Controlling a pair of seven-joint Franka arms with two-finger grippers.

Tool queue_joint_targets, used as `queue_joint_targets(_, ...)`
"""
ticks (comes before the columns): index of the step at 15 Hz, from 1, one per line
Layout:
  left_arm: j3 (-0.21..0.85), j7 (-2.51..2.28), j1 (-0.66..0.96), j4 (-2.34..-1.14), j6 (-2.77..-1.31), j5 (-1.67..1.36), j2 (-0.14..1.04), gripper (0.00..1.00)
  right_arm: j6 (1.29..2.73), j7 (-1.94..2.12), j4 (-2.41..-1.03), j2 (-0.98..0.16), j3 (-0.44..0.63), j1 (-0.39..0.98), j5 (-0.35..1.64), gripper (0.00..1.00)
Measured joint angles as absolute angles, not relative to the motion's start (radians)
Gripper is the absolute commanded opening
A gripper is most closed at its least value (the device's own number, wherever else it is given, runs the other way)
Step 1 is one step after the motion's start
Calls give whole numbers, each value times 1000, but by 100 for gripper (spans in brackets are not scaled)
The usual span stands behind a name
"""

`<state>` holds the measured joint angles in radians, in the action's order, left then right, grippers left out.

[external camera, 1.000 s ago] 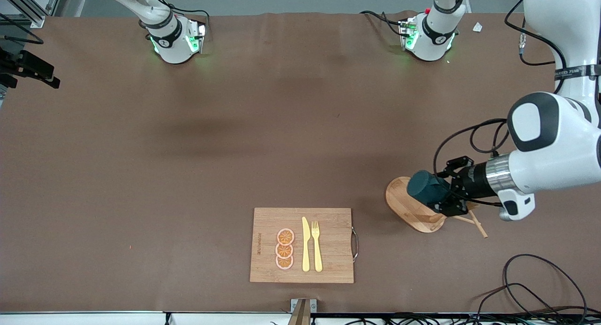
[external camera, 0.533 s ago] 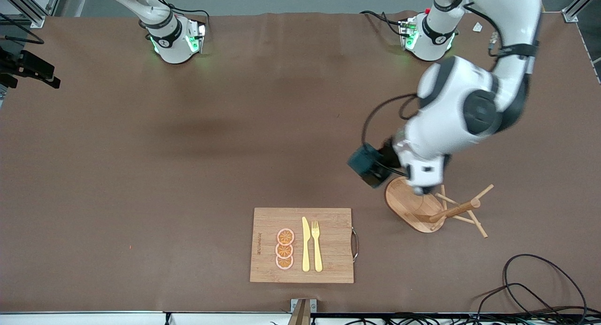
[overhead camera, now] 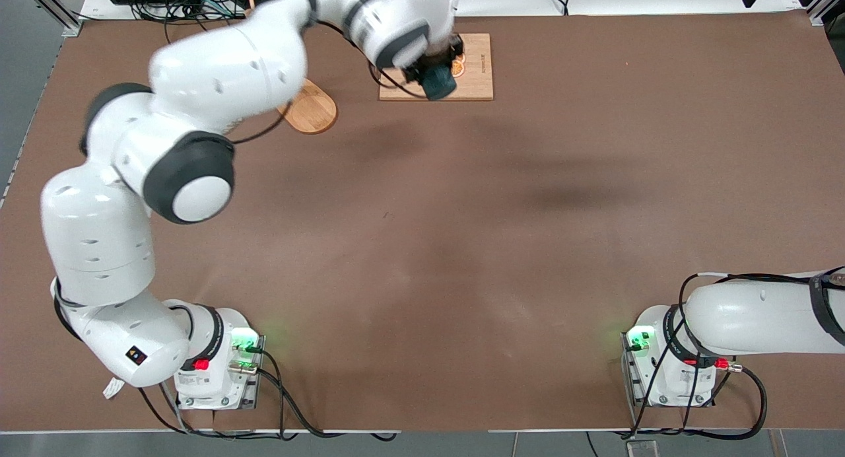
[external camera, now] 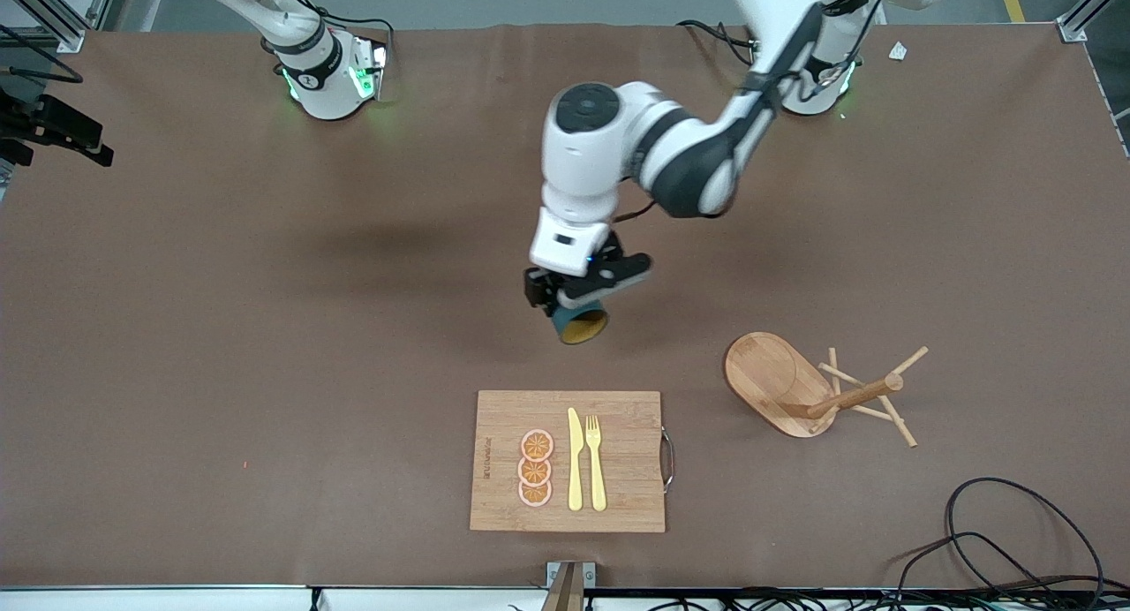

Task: Transfer cup from left to right arm and place
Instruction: 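Lift the teal mug off the stand with the left gripper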

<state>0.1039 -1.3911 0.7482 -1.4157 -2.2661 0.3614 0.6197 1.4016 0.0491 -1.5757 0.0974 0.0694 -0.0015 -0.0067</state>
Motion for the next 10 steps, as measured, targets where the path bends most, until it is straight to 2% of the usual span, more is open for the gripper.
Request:
queue_joint_targets(3,101,-1442,813,-1414,-2334,586,697,54,1402,65,-1576,97,69,-1,-25,100)
queue_joint_targets(10,101,-1759,926,-1413,-2340,1182,834,53,1406,72,-1576,97,65,-1,-28,100)
